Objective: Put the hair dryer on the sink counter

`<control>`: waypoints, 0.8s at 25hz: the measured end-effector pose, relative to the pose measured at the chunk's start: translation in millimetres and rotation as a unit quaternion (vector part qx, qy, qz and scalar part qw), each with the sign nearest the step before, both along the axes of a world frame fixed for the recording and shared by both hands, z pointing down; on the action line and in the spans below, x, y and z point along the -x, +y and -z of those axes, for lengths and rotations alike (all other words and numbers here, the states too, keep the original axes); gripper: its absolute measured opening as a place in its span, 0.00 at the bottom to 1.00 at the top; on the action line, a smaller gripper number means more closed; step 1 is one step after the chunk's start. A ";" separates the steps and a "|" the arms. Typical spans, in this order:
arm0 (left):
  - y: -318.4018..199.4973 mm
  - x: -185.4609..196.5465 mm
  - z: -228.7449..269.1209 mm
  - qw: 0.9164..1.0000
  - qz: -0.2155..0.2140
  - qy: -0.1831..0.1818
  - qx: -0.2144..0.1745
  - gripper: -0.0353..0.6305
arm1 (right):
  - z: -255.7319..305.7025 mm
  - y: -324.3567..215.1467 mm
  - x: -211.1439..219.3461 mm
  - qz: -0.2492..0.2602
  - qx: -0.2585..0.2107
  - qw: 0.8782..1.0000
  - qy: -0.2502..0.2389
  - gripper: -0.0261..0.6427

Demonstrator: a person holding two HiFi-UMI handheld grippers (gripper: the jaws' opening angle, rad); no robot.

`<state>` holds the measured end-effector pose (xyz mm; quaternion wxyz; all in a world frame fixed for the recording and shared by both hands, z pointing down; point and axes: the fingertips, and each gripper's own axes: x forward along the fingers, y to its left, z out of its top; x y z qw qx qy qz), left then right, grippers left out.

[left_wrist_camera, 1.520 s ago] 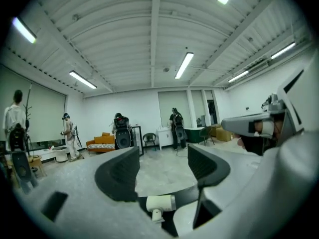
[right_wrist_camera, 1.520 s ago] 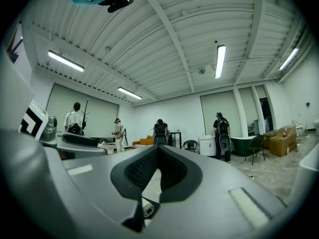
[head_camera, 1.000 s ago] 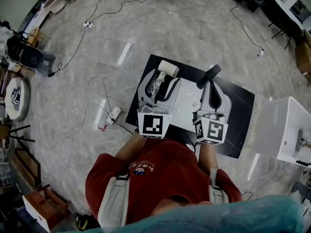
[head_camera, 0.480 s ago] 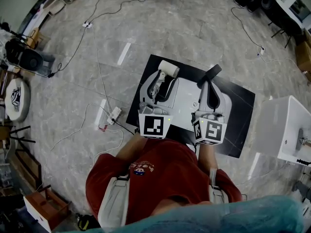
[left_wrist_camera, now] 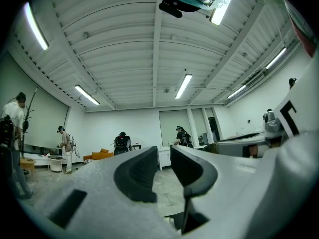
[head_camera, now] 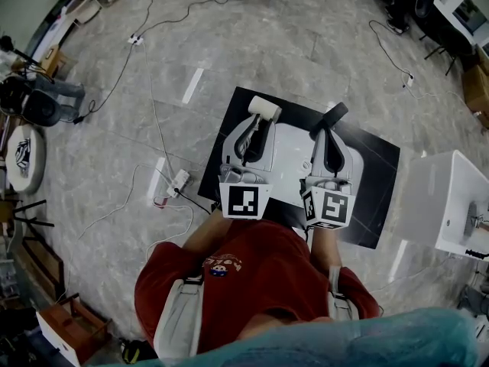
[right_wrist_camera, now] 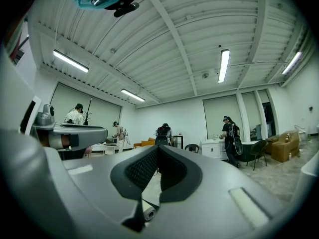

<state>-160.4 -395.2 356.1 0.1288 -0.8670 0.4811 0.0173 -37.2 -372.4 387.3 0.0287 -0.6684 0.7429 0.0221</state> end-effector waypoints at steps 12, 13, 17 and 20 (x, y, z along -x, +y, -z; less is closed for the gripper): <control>1.3 1.3 -3.7 1.000 0.004 -0.009 -0.004 0.06 | 1.5 -1.1 4.3 0.004 0.001 1.000 0.011 0.04; 1.2 0.8 -3.7 1.000 0.004 -0.011 -0.005 0.06 | 2.0 -1.5 4.7 0.006 0.001 1.000 0.013 0.04; 1.3 -1.6 -4.7 1.000 0.002 -0.012 -0.003 0.06 | 2.2 -1.1 5.1 0.009 0.002 1.000 0.017 0.04; 1.5 -2.3 -5.4 1.000 0.002 -0.015 -0.004 0.06 | 3.5 0.3 3.2 0.001 -0.005 1.000 0.019 0.04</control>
